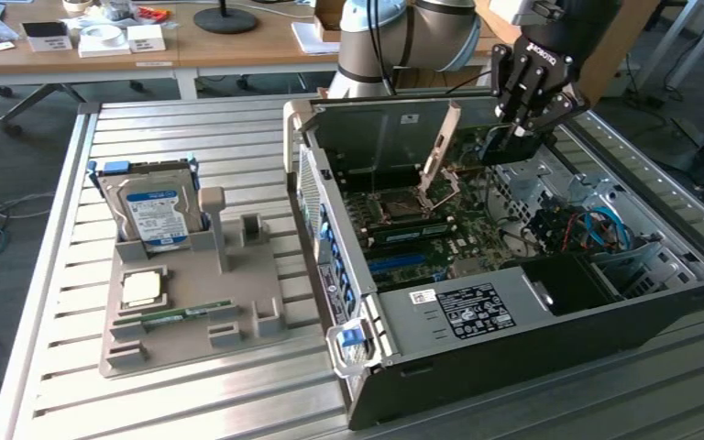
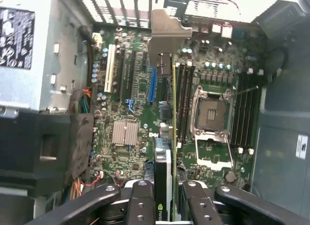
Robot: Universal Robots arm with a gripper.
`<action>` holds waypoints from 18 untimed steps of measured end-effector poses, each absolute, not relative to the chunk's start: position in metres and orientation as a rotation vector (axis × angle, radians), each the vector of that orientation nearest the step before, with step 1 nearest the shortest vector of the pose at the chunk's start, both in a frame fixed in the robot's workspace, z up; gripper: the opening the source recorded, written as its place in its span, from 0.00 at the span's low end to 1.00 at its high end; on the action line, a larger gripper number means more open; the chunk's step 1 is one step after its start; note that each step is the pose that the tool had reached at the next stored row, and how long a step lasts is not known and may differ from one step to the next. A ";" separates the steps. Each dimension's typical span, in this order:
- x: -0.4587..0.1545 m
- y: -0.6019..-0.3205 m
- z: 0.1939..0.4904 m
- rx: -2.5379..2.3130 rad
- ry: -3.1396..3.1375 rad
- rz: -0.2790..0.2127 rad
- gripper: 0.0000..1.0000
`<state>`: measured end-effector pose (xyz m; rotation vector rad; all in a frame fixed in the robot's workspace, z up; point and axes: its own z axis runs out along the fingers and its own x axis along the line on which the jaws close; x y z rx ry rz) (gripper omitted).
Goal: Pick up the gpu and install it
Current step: 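Insert the gpu into the slot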
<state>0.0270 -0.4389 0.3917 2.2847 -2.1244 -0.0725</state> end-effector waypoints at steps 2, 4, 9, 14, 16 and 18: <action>0.027 -0.439 0.392 2.266 -2.145 -0.073 0.27; 0.027 -0.439 0.392 2.266 -2.145 -0.073 0.27; 0.027 -0.439 0.391 2.228 -2.186 -0.073 0.27; 0.027 -0.439 0.391 2.200 -2.214 -0.074 0.27; 0.026 -0.439 0.390 2.202 -2.216 -0.071 0.27; 0.025 -0.439 0.389 2.207 -2.221 -0.060 0.27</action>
